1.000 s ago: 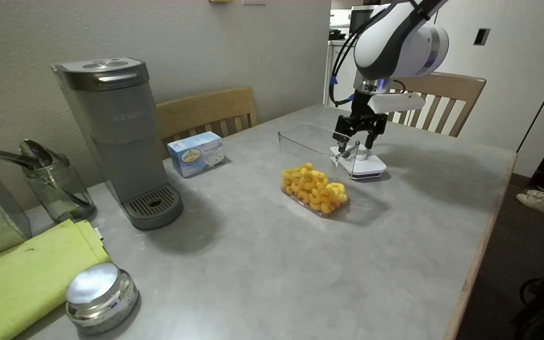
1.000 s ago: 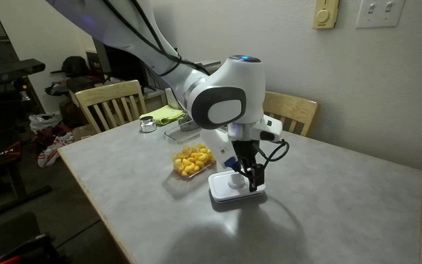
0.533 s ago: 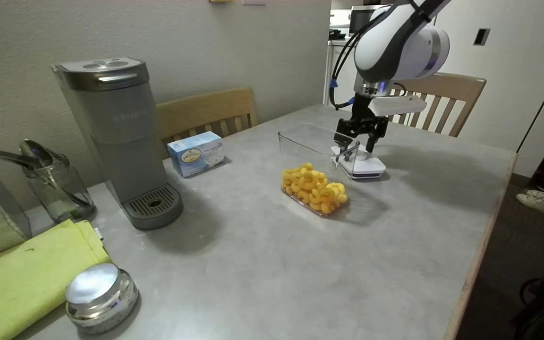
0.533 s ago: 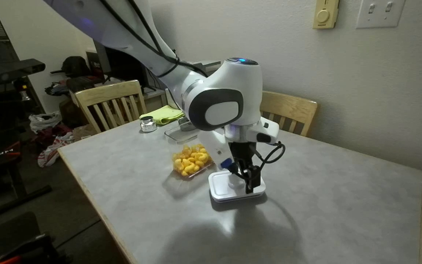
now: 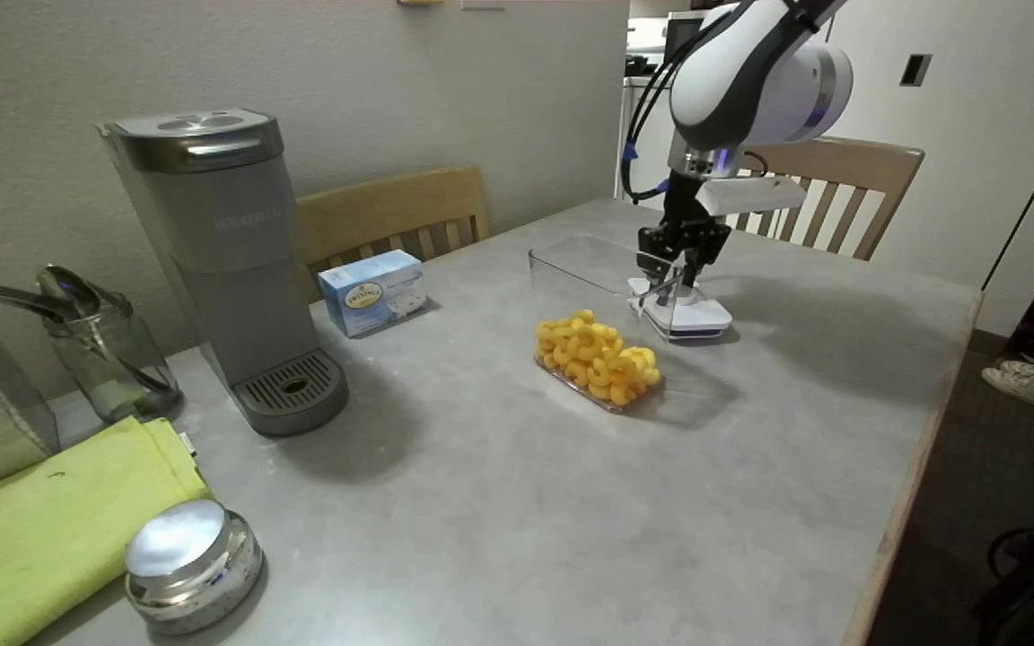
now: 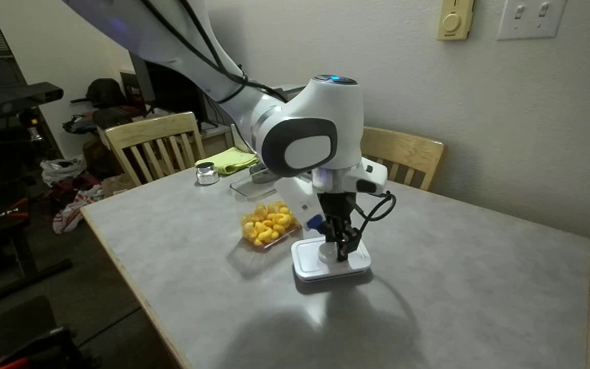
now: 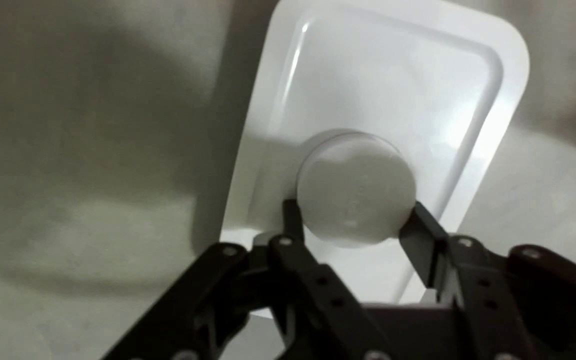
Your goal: Pick the lid on the table and put it on the storage jar
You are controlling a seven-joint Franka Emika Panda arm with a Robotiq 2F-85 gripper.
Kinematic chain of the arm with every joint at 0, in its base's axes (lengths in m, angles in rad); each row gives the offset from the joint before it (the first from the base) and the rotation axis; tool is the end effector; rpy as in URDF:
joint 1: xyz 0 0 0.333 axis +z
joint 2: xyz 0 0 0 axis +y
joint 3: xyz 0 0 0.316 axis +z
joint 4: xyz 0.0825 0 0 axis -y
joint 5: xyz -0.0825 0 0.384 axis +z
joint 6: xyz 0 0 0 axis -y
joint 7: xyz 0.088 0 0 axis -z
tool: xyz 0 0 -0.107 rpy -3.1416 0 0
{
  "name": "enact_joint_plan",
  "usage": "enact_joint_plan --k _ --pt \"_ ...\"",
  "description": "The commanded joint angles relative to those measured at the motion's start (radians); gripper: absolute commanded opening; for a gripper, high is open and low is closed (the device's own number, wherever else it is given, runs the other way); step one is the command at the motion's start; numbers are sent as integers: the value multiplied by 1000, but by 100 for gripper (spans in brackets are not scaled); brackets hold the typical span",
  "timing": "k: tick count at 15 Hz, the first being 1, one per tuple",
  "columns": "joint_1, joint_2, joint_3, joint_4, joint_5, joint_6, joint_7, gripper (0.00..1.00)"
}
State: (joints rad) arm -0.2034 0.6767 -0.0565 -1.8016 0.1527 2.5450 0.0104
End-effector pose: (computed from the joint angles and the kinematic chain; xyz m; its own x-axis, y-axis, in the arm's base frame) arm 0.6367 -0.1686 0.1756 0.9259 -0.3720 0.0653 -0.3685 -0.9277 -0.0594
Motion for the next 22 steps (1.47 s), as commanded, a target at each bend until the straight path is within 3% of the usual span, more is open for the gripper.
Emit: enact_joint_plan --k 1,4,5,22 --pt "6 -21 -3 -33 4 -3 6 48" --pt "7 -21 -4 -32 3 -3 7 43" --pt "6 -21 -4 -30 3 -4 8 27" --pt "-1 -115 2 -21 2 -29 -19 27"
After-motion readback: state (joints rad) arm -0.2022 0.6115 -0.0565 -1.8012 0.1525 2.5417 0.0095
